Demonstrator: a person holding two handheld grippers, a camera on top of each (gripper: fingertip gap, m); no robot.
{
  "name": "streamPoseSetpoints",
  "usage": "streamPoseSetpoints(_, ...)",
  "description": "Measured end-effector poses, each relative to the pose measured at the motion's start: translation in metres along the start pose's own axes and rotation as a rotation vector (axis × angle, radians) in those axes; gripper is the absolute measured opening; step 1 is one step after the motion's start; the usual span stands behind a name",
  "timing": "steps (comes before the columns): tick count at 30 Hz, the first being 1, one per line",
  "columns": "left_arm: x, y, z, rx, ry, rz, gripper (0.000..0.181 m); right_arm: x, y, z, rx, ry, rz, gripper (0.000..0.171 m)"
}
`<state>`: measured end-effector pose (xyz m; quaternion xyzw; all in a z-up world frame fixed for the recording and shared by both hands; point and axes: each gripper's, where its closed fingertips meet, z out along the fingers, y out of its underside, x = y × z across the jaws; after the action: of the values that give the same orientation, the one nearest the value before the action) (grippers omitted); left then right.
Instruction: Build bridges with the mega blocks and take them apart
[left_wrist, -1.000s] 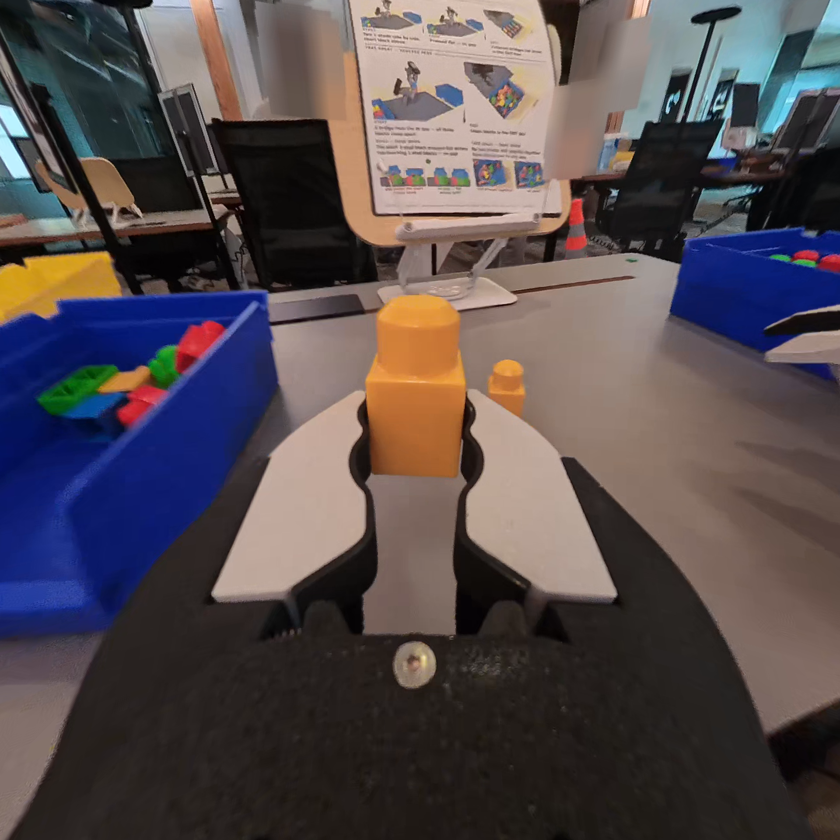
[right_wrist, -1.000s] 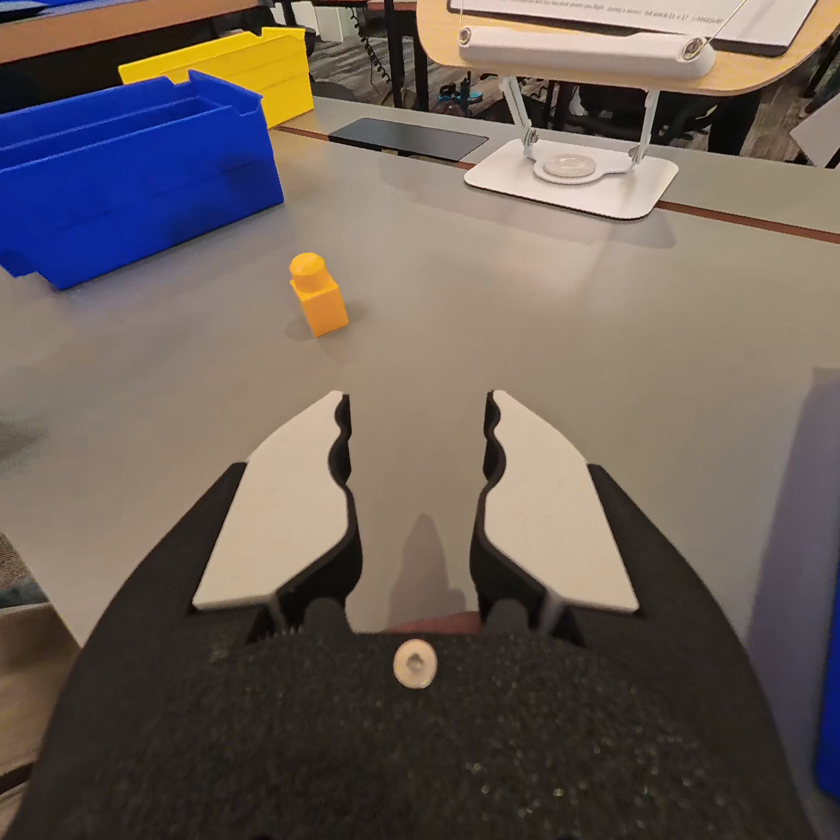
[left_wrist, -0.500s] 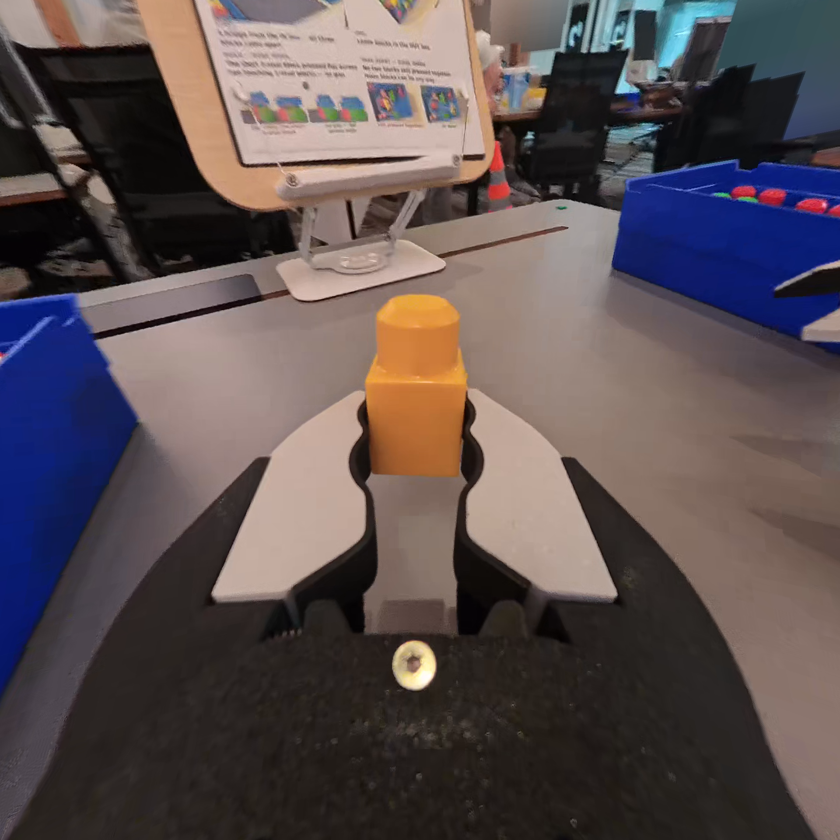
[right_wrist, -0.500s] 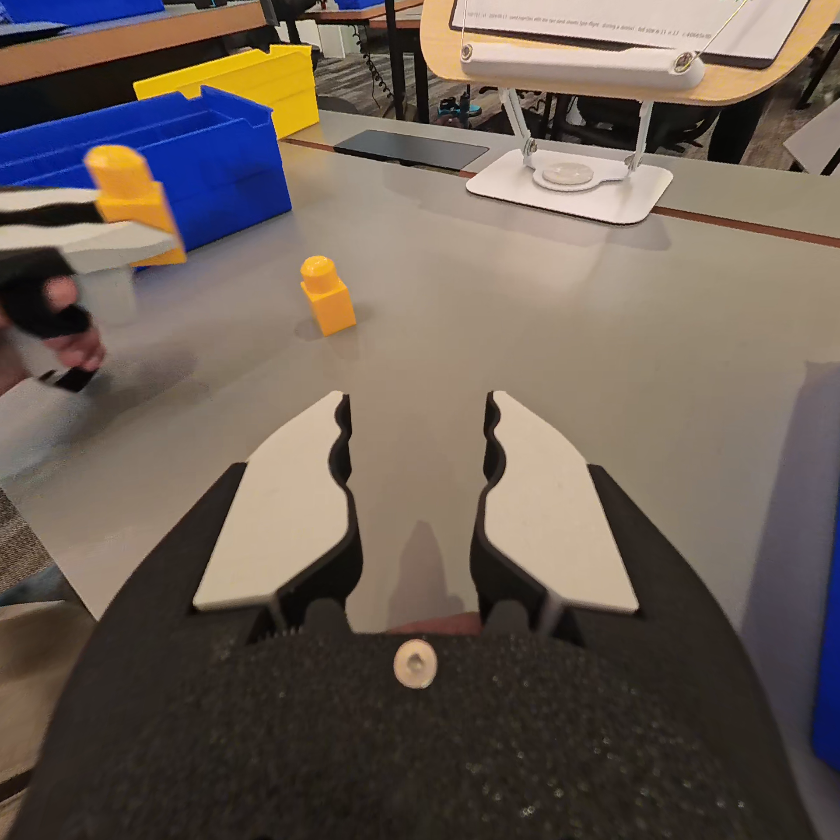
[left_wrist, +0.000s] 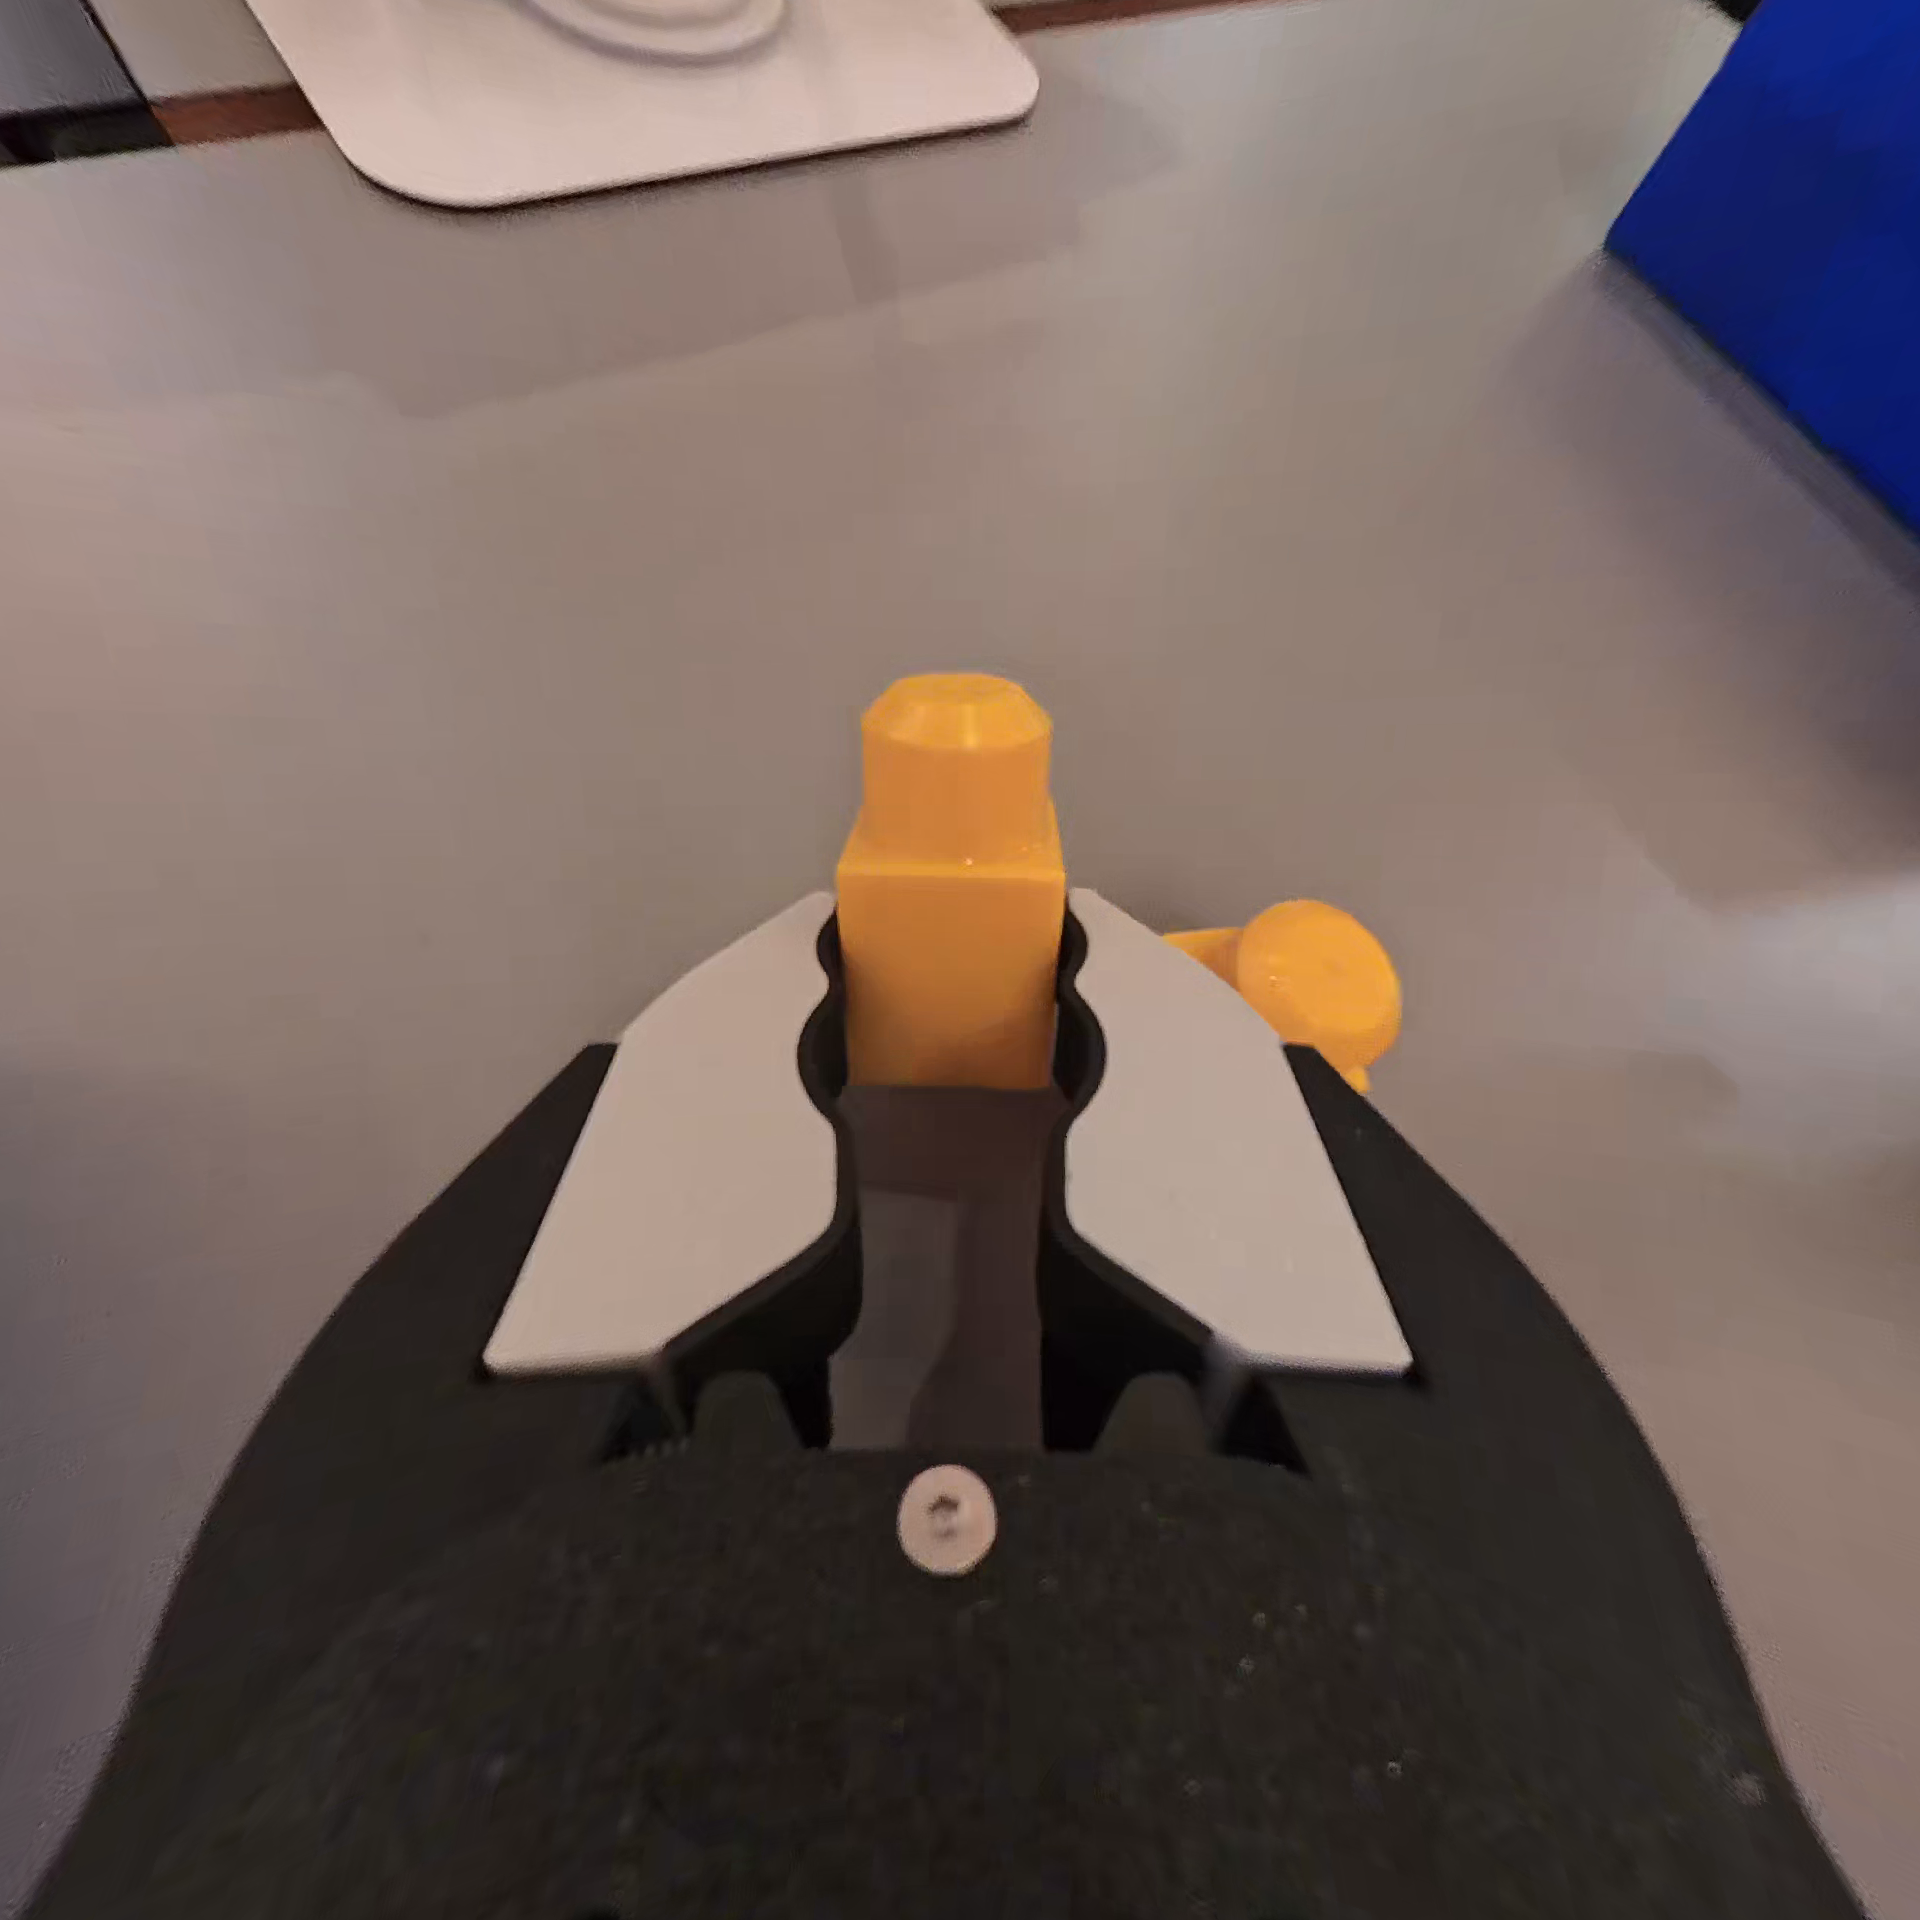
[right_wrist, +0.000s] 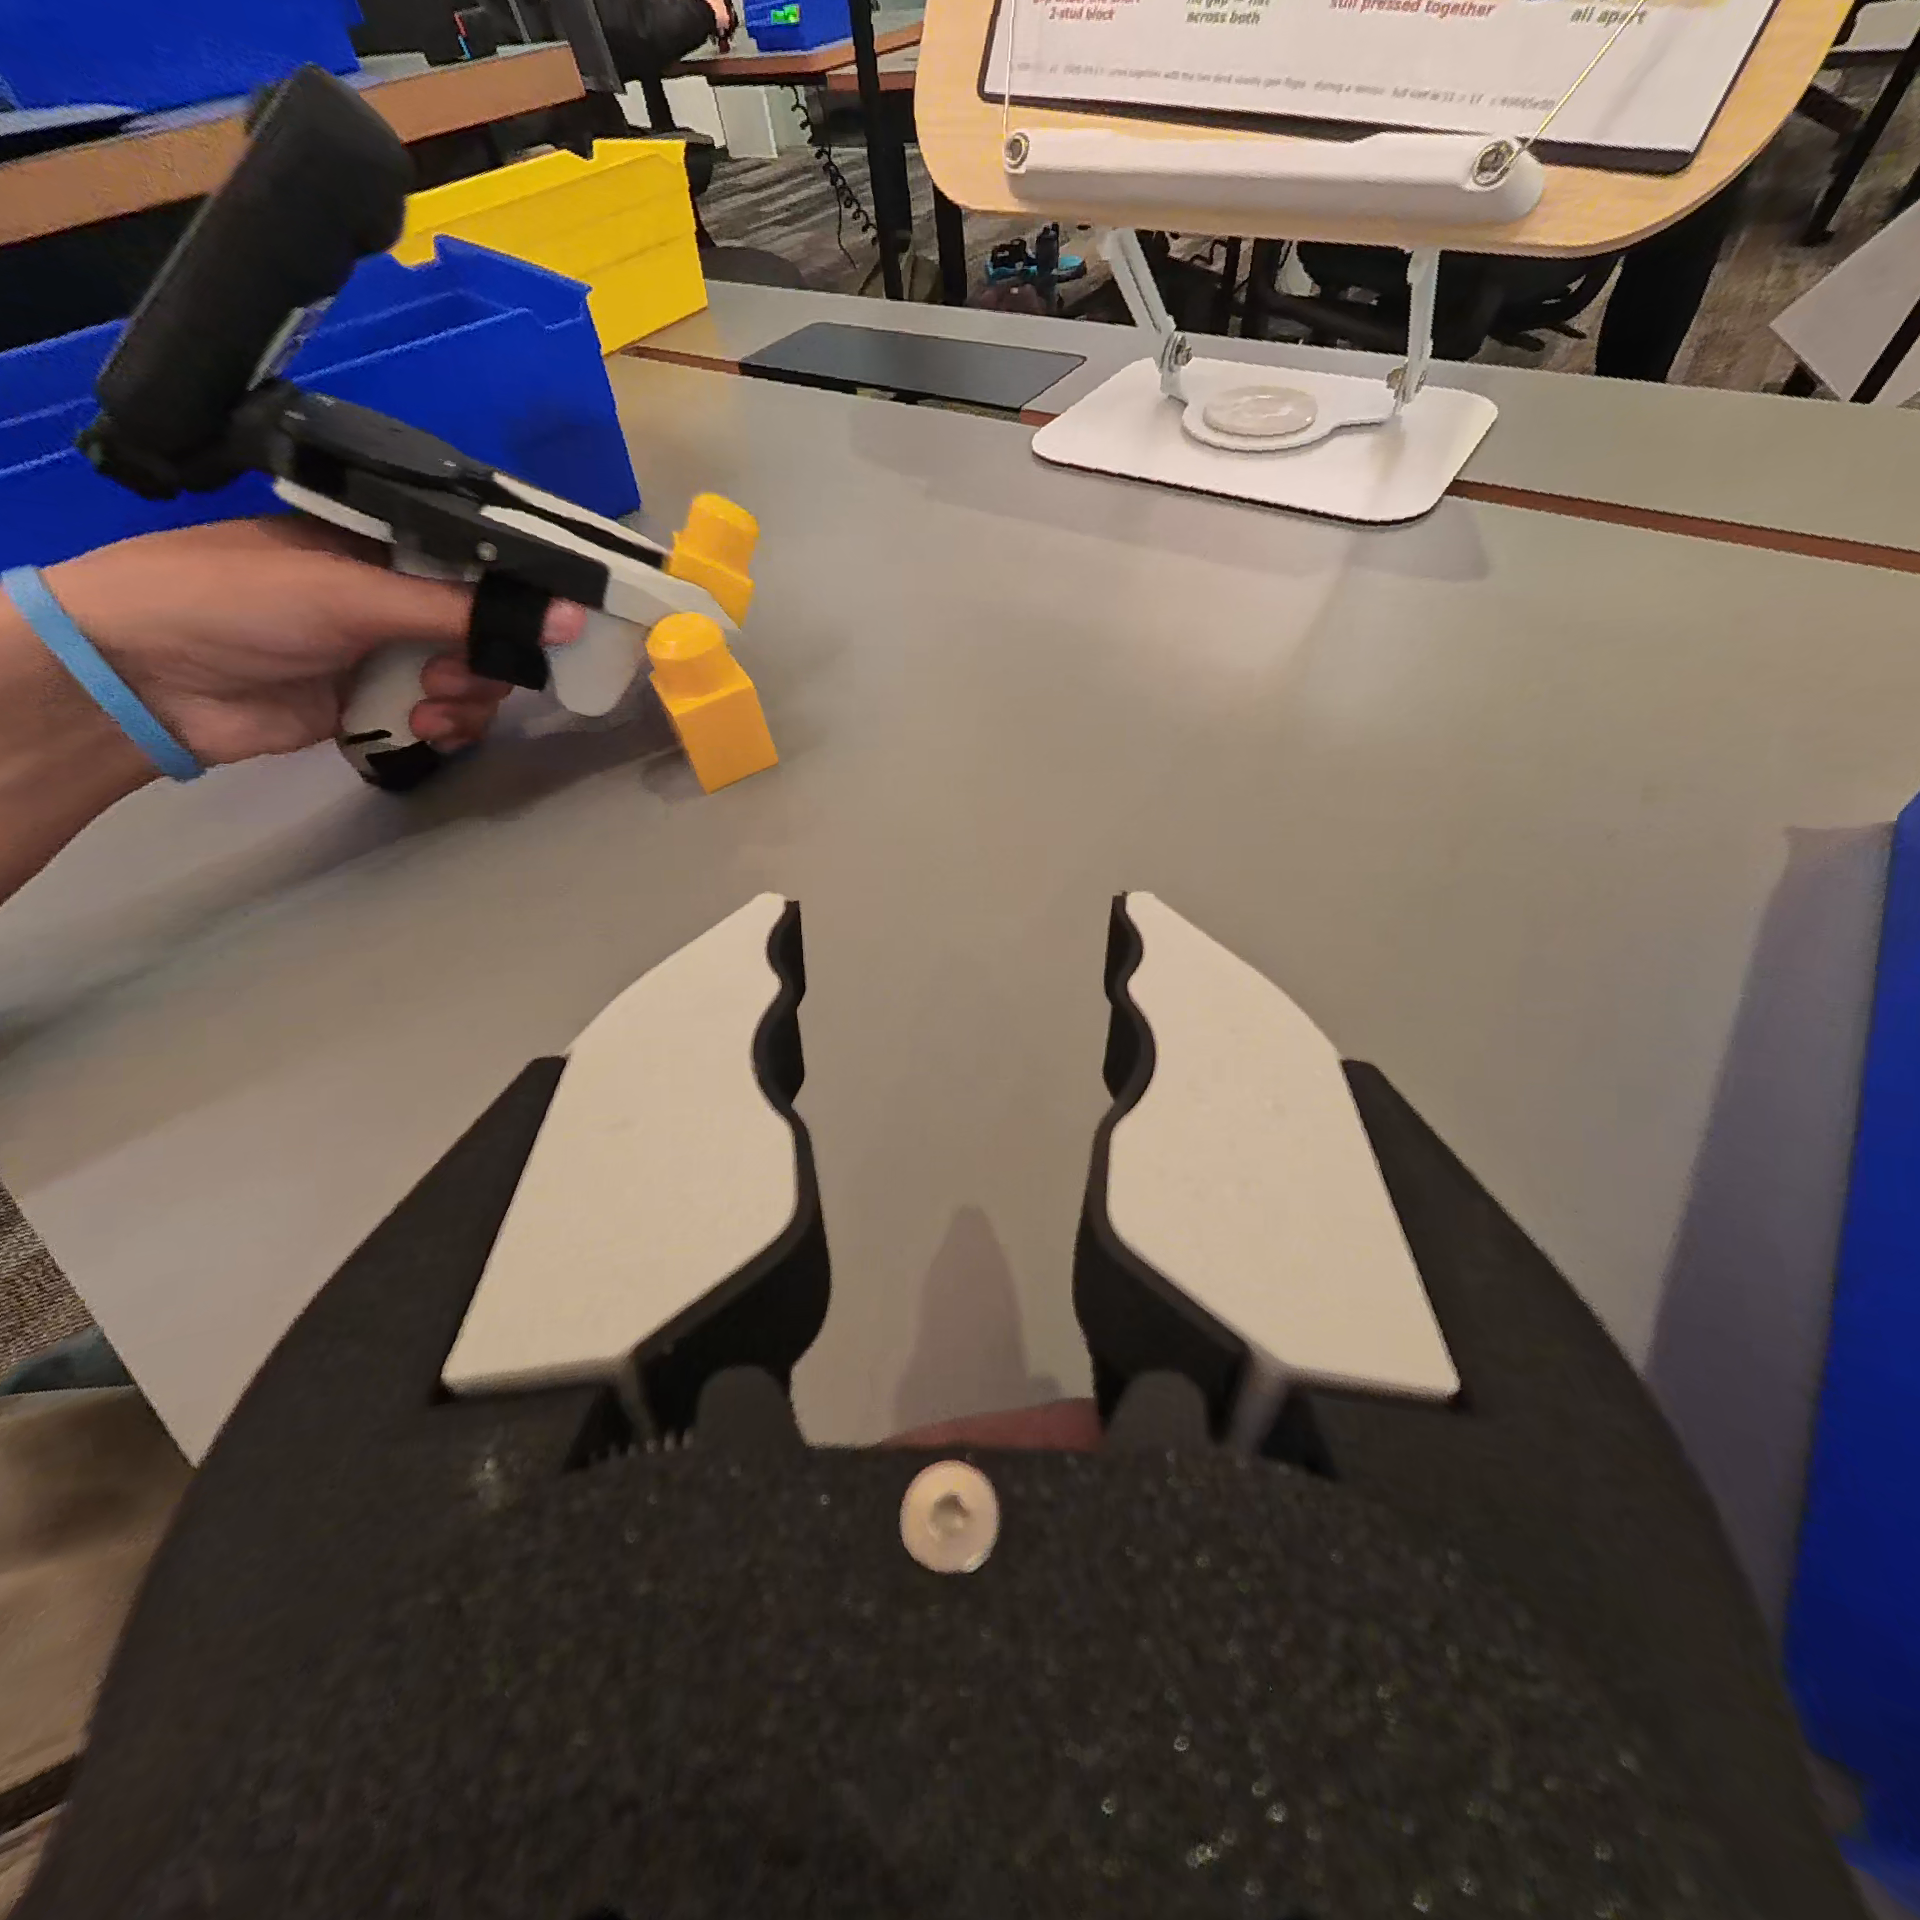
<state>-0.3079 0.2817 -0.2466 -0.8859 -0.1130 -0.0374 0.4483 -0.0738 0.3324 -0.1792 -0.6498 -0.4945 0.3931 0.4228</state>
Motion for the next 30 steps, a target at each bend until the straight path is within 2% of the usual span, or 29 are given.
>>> streamPoseSetpoints(4,-0.005,0.006,0.011,-0.081,-0.032,0.028,0.036,0.000,0.003,0.001,-0.011,-0.005,0.001,0.056)
streamPoseSetpoints(7,-0.006,0.006,0.012,-0.082,-0.062,0.059,0.036,0.003,0.002,0.000,-0.006,0.000,0.003,0.055)
streamPoseSetpoints(16,-0.005,0.021,-0.001,-0.104,-0.091,0.113,0.037,0.007,-0.001,-0.004,0.004,0.008,0.007,0.055)
streamPoseSetpoints(22,0.005,0.027,-0.017,-0.060,-0.083,0.169,0.058,0.005,-0.003,-0.004,0.003,0.005,0.002,0.055)
streamPoseSetpoints(26,0.017,0.017,-0.053,0.070,-0.069,0.156,0.059,0.003,-0.005,-0.006,0.008,0.006,-0.006,0.055)
streamPoseSetpoints(27,0.023,0.013,-0.067,0.105,-0.066,0.159,0.063,0.003,-0.006,-0.006,0.007,0.006,-0.008,0.055)
streamPoseSetpoints(29,0.033,0.003,-0.101,0.219,-0.092,0.149,0.085,0.003,-0.006,-0.006,0.005,0.011,-0.016,0.055)
streamPoseSetpoints(30,0.038,0.000,-0.119,0.283,-0.109,0.138,0.088,0.003,-0.006,-0.006,0.007,0.012,-0.015,0.055)
